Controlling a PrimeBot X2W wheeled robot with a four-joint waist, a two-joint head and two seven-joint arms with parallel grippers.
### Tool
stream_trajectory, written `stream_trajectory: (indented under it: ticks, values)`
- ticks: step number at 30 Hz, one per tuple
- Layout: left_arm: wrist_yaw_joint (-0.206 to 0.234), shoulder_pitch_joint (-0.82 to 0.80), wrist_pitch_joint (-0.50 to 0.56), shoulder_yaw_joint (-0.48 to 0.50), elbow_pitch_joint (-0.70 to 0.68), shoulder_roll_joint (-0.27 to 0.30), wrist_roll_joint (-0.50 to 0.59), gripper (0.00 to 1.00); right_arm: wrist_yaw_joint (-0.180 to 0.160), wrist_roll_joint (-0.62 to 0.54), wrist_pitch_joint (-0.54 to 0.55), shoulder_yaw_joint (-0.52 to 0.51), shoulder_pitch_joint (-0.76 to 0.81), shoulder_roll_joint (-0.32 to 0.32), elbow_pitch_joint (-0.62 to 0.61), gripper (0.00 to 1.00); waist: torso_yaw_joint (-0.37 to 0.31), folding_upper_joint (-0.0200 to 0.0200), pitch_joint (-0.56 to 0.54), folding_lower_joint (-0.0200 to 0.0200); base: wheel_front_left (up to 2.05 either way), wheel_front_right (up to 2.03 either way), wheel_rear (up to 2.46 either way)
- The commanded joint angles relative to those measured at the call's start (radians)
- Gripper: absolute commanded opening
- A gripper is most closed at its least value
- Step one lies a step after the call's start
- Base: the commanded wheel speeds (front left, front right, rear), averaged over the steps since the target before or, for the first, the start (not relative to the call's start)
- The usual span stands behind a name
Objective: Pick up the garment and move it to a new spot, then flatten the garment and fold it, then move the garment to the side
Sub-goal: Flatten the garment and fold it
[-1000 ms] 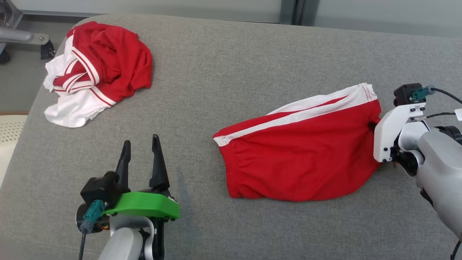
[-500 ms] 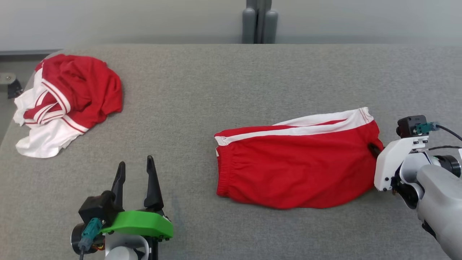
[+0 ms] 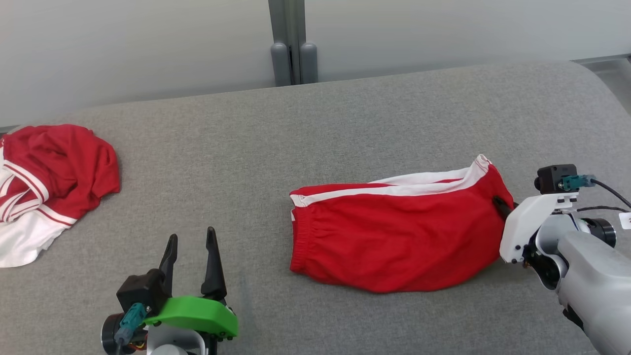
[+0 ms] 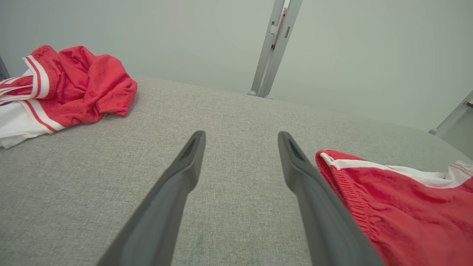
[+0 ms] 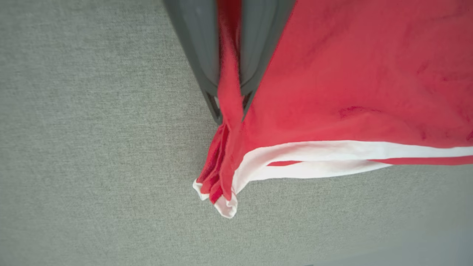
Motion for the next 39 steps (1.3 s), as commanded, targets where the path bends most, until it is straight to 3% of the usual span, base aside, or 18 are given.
stream_trajectory:
  ticks: [1, 8, 16, 25, 31, 32, 33, 34, 35, 39]
  values:
    - [-0.007, -0.008, -0.001, 0.001, 0.010, 0.009, -0.003, 1.00, -0.002, 0.000, -0.013, 0.000, -0.015, 0.003, -0.011, 0.00, 0.020, 0.0000, -0.013, 0.0000, 0.00, 0.00, 0.00]
    - [-0.014, -0.008, -0.002, -0.005, 0.038, 0.011, 0.003, 1.00, -0.002, 0.017, -0.008, 0.009, -0.028, 0.036, -0.131, 0.00, 0.088, 0.0000, -0.040, 0.0000, 0.00, 0.00, 0.00]
    - [-0.024, -0.012, -0.004, -0.004, 0.046, -0.004, -0.001, 1.00, -0.002, 0.068, 0.036, 0.000, 0.021, 0.118, -0.280, 0.00, 0.163, 0.0000, -0.038, 0.0000, 0.00, 0.00, 0.00]
    - [-0.036, -0.026, -0.004, -0.005, 0.059, -0.014, 0.008, 1.00, -0.002, 0.046, 0.052, 0.007, 0.047, 0.227, -0.230, 0.00, 0.217, 0.0000, -0.025, 0.0000, 0.00, 0.00, 0.00]
    - [-0.041, -0.020, -0.005, 0.003, 0.065, -0.020, 0.015, 1.00, -0.002, 0.028, 0.066, 0.023, 0.053, 0.265, -0.163, 0.00, 0.225, 0.0000, -0.030, 0.0000, 0.00, 0.00, 0.00]
    - [-0.040, -0.017, -0.005, 0.005, 0.066, -0.021, 0.016, 1.00, -0.002, 0.029, 0.065, 0.026, 0.057, 0.268, -0.161, 0.07, 0.224, 0.0000, -0.032, 0.0000, 0.00, 0.00, 0.00]
    - [-0.038, -0.013, -0.005, 0.008, 0.066, -0.022, 0.016, 1.00, -0.002, 0.034, 0.067, 0.029, 0.061, 0.272, -0.162, 0.41, 0.220, 0.0000, -0.035, 0.0000, 0.00, 0.00, 0.00]
    - [-0.038, -0.009, -0.005, 0.009, 0.066, -0.023, 0.017, 1.00, -0.002, 0.037, 0.068, 0.032, 0.064, 0.274, -0.166, 0.85, 0.217, 0.0000, -0.037, 0.0000, 0.00, 0.00, 0.00]
    - [-0.038, -0.005, -0.005, 0.009, 0.066, -0.024, 0.018, 1.00, -0.002, 0.042, 0.061, 0.033, 0.066, 0.275, -0.176, 1.00, 0.211, 0.0000, -0.042, 0.0000, 0.00, 0.00, 0.00]
    - [-0.042, 0.010, -0.005, 0.007, 0.070, -0.027, 0.022, 1.00, -0.002, 0.056, 0.041, 0.042, 0.082, 0.258, -0.237, 1.00, 0.185, 0.0000, -0.059, 0.0000, 0.00, 0.00, 0.00]
